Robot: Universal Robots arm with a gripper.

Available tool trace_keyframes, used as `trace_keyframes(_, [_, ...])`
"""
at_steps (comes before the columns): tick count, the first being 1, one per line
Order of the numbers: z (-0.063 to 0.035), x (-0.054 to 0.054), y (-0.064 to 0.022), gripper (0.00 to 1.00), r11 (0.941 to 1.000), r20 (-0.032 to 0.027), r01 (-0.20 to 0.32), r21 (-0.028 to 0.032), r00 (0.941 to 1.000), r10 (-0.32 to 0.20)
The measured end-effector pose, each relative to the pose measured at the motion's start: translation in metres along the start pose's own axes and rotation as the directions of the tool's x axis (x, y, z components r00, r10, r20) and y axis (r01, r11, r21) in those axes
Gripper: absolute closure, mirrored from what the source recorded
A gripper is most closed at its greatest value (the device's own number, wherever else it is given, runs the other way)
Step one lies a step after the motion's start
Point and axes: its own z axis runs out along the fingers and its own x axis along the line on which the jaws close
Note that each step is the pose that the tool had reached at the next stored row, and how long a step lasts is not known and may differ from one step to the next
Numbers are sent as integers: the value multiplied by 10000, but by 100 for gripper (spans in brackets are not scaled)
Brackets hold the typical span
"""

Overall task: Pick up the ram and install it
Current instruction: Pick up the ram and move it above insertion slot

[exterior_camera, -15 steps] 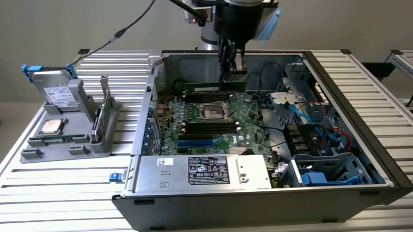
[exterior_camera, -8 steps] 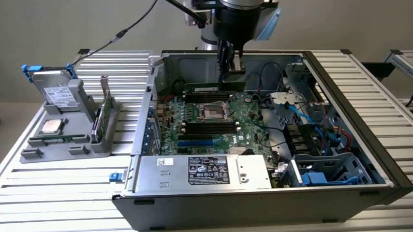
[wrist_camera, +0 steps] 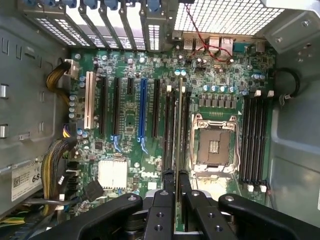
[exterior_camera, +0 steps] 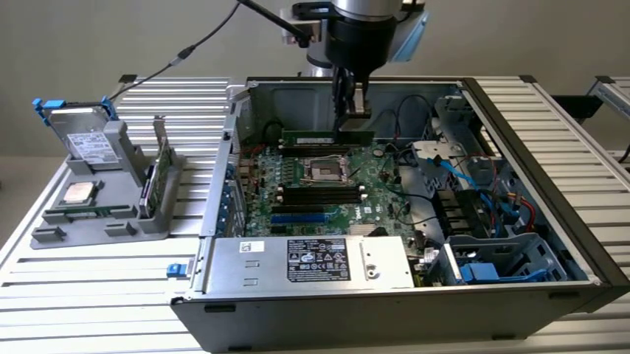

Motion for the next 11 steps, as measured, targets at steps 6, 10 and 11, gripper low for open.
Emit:
trace_keyframes(6, [52, -19, -2, 86, 9997, -176, -262, -5, 9995, 262])
trace_keyframes(10, [71, -106, -7, 86, 9996, -505, -275, -15, 9983, 273])
trace_keyframes(11, [73, -126, -7, 86, 9996, -571, -278, -16, 9980, 277])
